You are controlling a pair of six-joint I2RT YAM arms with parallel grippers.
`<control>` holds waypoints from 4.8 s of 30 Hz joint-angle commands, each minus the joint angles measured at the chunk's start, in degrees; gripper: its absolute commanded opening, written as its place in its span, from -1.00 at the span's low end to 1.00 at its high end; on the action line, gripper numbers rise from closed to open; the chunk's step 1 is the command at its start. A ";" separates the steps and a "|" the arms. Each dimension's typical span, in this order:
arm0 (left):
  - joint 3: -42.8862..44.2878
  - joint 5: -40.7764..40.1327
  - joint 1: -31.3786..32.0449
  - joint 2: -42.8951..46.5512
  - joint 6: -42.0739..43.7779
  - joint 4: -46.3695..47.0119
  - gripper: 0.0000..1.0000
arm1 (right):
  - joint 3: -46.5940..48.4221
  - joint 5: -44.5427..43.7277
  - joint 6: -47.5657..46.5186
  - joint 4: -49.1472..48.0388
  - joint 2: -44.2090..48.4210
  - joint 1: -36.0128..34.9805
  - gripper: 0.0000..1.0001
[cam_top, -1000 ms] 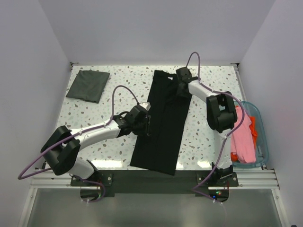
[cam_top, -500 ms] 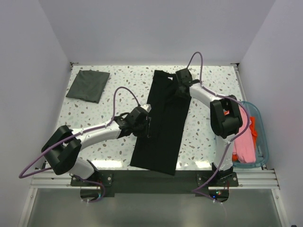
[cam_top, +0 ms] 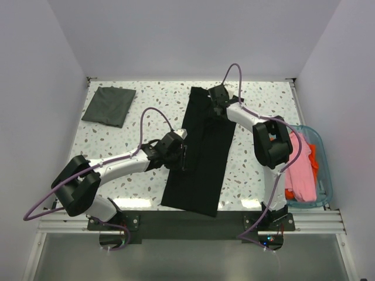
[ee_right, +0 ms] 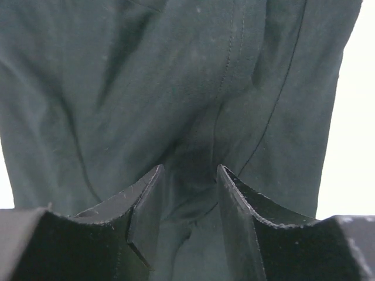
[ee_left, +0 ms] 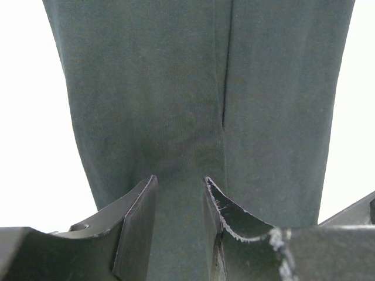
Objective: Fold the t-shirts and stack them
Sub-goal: Fold the tshirt
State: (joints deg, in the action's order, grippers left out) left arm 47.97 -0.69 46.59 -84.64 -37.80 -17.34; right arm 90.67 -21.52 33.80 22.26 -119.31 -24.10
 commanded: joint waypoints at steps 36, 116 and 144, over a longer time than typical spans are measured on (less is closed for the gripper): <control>-1.21 -1.07 0.08 2.72 1.50 0.73 -0.19 | -7.44 -5.38 3.29 2.53 10.06 -1.39 -0.84; -25.82 5.35 13.26 29.18 -17.83 -11.75 -1.00 | -70.37 12.38 46.27 28.90 81.79 -50.87 -1.00; 19.61 -7.57 -6.51 -10.53 -9.05 1.35 -1.00 | -36.36 -4.06 6.90 5.00 41.28 -12.83 -1.00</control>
State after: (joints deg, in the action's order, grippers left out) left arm 62.35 -5.54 41.82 -92.88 -48.86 -20.27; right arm 50.68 -26.85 46.37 35.86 -74.94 -39.51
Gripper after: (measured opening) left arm 0.021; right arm 0.017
